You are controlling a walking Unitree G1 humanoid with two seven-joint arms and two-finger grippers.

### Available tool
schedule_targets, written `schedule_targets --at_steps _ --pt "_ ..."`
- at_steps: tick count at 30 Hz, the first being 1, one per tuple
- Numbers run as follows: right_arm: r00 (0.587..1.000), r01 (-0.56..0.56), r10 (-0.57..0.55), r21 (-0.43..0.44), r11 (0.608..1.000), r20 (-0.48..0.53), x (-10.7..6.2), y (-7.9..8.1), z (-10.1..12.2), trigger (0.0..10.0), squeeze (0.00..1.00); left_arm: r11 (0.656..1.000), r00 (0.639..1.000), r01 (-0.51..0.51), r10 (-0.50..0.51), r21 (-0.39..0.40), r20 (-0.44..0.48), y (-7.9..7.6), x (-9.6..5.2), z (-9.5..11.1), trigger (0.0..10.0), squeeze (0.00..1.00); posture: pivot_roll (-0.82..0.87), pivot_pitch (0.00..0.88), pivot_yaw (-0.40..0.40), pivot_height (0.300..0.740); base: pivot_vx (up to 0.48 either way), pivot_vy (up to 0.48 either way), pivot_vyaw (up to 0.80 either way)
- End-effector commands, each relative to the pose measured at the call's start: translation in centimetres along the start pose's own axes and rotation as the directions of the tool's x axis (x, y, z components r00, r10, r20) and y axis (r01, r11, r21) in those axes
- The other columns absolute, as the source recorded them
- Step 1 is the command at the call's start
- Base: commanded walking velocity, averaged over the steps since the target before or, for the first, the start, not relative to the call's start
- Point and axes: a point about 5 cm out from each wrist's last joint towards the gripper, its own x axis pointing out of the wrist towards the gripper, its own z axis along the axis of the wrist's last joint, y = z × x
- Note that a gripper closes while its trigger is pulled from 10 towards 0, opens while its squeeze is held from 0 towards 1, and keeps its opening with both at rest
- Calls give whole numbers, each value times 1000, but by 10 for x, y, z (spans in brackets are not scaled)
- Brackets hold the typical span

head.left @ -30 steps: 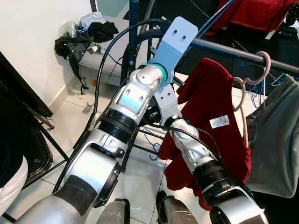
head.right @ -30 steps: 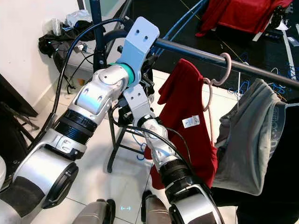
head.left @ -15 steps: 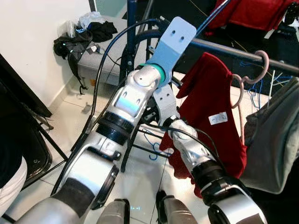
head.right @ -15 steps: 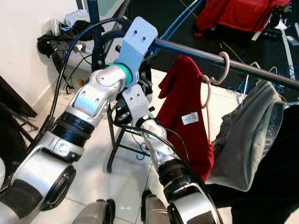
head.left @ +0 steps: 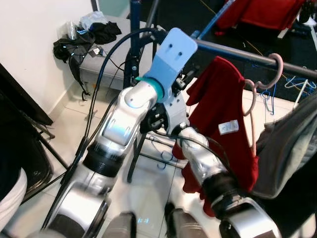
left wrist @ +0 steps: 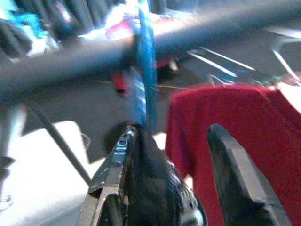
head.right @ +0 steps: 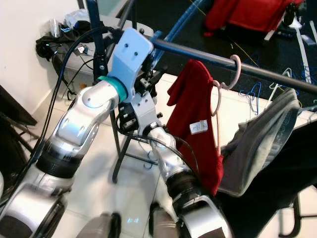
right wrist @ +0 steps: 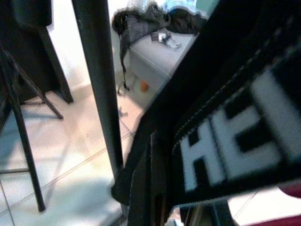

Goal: Hang hanger

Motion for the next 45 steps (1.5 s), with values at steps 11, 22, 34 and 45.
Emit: schedule_targets --at_steps 11,22,34,45 --pt "948 -266 305 -309 913 87 -58 -5 23 0 0 928 985 168 -147 -333 87 -9 -99 -12 10000 0 4 179 33 740 0 0 0" --pt "907 -351 396 -263 899 142 -89 3 44 0 0 917 990 129 -140 -377 -1 -10 -115 -22 10000 0 -12 187 46 740 0 0 0" --pt "915 -26 73 -122 992 396 -83 -35 90 0 0 918 996 16 -49 -397 -74 1 -115 -32 10000 0 -18 186 57 740 0 0 0" --pt "894 -59 70 -37 998 442 -51 -34 110 0 0 914 996 28 -60 -405 -68 -3 -113 -31 10000 0 -2 175 49 740 0 0 0"
